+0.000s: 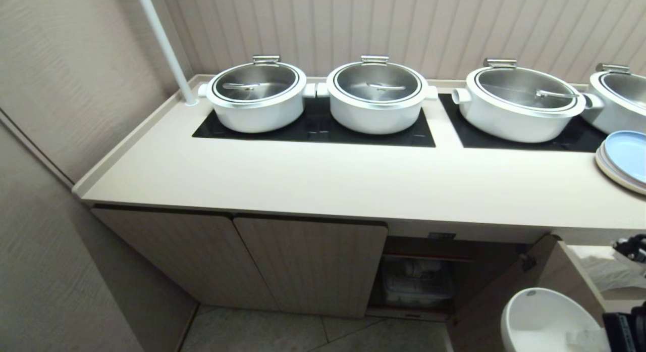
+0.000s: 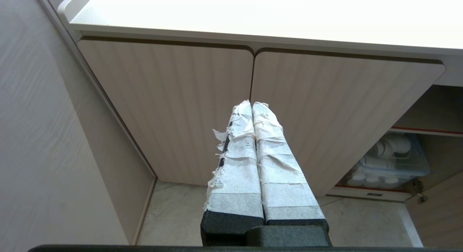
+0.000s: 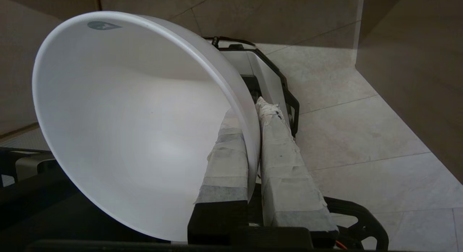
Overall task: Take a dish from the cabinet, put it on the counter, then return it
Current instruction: Put it back into the cabinet
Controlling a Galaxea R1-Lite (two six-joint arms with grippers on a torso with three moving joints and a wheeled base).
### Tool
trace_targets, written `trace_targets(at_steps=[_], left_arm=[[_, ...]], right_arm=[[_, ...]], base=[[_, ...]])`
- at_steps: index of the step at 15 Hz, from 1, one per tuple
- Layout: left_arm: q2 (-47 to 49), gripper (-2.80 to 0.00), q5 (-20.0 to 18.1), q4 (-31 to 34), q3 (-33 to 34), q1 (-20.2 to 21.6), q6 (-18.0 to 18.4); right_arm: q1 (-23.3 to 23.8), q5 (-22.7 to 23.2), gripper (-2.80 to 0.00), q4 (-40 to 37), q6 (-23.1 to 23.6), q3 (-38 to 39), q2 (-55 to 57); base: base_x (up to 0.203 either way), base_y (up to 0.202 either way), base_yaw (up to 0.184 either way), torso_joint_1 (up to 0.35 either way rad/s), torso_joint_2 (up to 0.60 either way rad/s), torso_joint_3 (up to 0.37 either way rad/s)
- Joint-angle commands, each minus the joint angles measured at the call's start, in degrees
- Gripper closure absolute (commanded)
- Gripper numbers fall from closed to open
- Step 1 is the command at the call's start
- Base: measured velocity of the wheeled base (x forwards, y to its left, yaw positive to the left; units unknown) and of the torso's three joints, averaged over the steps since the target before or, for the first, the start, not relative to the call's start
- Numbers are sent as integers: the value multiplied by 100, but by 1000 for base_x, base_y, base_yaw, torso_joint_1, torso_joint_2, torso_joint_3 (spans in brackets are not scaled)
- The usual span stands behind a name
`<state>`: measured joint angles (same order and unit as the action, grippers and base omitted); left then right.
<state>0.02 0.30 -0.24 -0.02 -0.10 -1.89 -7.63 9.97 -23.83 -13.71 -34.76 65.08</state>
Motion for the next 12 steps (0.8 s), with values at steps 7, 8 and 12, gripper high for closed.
trace_targets(at_steps=[7,8,12], left_arm=[[-2,0,5,-2,2,1,-4],[-2,0,-2,-2,2,1,-4],[-2,0,2,-2,0,1,-4]], right_arm=[[-10,179,0,-284,422,31,-48],[-4,273,0,-297,422,34,-64],[-28,442,0,-394,430,39,-121]], base=[[0,0,0,0,0,0],[0,0,0,0,0,0],[0,0,0,0,0,0]])
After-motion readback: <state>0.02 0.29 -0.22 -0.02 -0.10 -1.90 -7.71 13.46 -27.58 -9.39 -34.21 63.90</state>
